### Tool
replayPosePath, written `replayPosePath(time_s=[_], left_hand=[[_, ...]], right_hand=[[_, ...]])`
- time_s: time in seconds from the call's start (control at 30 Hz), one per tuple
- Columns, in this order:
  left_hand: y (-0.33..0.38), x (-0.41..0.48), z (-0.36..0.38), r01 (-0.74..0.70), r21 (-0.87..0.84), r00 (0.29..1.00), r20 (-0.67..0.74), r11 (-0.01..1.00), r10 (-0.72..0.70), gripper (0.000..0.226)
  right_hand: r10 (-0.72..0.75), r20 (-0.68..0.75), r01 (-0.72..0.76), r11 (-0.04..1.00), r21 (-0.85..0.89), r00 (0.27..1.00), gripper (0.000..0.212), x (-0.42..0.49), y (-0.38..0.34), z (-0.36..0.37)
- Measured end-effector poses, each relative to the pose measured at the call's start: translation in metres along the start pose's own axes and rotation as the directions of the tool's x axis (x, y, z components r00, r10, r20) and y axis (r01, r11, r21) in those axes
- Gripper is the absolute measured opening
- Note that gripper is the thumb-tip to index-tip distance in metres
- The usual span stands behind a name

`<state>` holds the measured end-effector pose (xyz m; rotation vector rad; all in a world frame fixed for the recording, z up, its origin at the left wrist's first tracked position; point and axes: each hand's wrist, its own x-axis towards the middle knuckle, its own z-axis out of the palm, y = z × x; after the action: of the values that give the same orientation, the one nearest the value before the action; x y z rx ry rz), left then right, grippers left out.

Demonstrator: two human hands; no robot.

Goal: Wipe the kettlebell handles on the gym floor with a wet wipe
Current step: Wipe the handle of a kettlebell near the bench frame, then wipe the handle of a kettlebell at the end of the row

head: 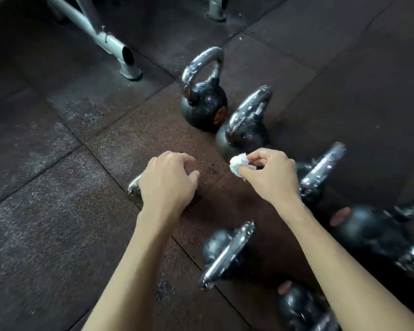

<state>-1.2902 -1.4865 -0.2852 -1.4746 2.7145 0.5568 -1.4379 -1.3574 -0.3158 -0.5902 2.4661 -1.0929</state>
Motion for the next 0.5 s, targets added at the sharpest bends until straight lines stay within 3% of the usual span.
replayPosePath(time_s=[0.27, 0.5], left_hand=[[0.145, -0.11, -0.04, -0.112, -0.228, 0.968, 0.193, 0.967, 0.158, 0.03], [0.28, -0.23, -0.038, -0.259, -0.21, 0.894, 0.317, 0.943, 0.316, 0.031]], right_hand=[[0.302, -0.179, -0.306, 0.952, 0.006, 0.936, 0.007, -0.136, 0.027, -0.19], [0.446, -0.27, -0.435, 0.894, 0.102, 0.853, 0.008, -0.236, 0.086, -0.33]])
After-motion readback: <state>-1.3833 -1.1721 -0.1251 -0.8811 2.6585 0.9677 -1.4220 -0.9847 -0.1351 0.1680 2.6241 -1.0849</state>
